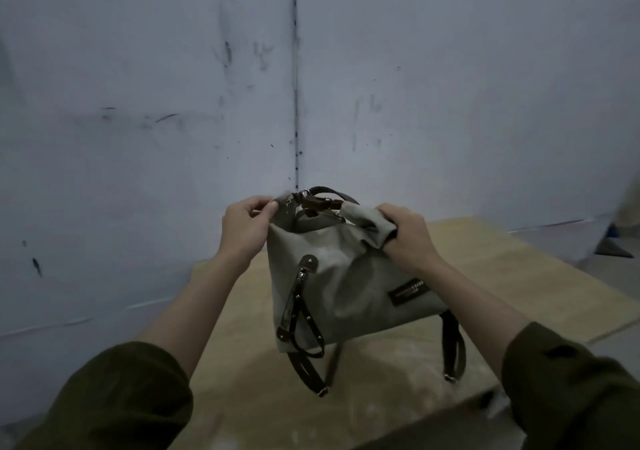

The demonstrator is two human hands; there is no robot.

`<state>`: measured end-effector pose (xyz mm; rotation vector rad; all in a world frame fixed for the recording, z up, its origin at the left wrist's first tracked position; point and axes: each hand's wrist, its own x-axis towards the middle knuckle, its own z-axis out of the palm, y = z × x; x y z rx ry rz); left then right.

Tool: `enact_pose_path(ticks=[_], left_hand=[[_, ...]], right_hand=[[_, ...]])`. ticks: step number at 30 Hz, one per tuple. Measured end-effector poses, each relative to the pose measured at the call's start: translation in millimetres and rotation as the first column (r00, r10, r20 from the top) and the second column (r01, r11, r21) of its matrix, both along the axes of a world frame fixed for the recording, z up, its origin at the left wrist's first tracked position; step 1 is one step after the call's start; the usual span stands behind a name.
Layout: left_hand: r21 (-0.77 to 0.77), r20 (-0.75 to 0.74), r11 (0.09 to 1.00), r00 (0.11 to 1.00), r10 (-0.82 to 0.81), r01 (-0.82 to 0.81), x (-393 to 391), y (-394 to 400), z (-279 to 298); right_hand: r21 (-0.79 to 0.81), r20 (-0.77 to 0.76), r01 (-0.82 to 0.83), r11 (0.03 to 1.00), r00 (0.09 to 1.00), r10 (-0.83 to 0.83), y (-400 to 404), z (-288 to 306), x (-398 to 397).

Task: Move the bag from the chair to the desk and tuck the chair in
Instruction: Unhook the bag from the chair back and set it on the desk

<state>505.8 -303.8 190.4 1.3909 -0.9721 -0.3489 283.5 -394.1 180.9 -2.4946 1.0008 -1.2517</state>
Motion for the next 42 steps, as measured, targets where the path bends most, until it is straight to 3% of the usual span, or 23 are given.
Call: enact_pose_path(ticks=[4,8,12,16,19,23,31,35,38,42], left_hand=[[0.109,-0.251,0.968,0.948,-0.195,0.227,60,-8,-19],[0.376,-0.280,0.880,0.941,-0.191,0.291,116,-35,-43],[0.444,-0.328,0.851,0.935,-0.136,0.280,159,-70,-54],[0.416,-0.425,0.894,0.905,0.033,0.163,197,-93,-77],[0.323,-0.530,0.946,0.834,0.154,0.031,222,-97,-93],[0.291,-0.615,0.949,0.737,0.280,-0.118,246,-85,-108],[0.313,-0.558,0.806,0.589,0.584,-0.503,277,-36,-129],[0.294,-0.482,0.789,0.629,0.610,-0.540,280,-29,-133],[0.298,-0.429,0.825,0.705,0.565,-0.481,278,-41,-139],[0.352,-0.288,0.875,0.851,0.439,-0.332,277,-80,-149]], right_hand=[[-0.038,0.007,-0.029,0.999,1.000,0.030,-36,9,73],[-0.077,0.041,-0.072,0.994,0.996,0.075,-71,20,139],[-0.106,0.117,-0.117,0.987,0.985,0.130,-101,28,197],[-0.105,0.191,-0.211,0.972,0.955,0.228,-128,26,252],[-0.098,0.190,-0.308,0.946,0.928,0.321,-144,17,299],[-0.052,0.165,-0.454,0.890,0.875,0.456,-155,6,359],[-0.034,0.193,-0.702,0.712,0.694,0.693,-131,-15,442],[0.008,0.254,-0.715,0.699,0.678,0.690,-137,-31,449],[0.089,0.303,-0.649,0.755,0.740,0.600,-163,-56,436],[0.322,0.393,-0.530,0.784,0.829,0.399,-200,-98,398]])
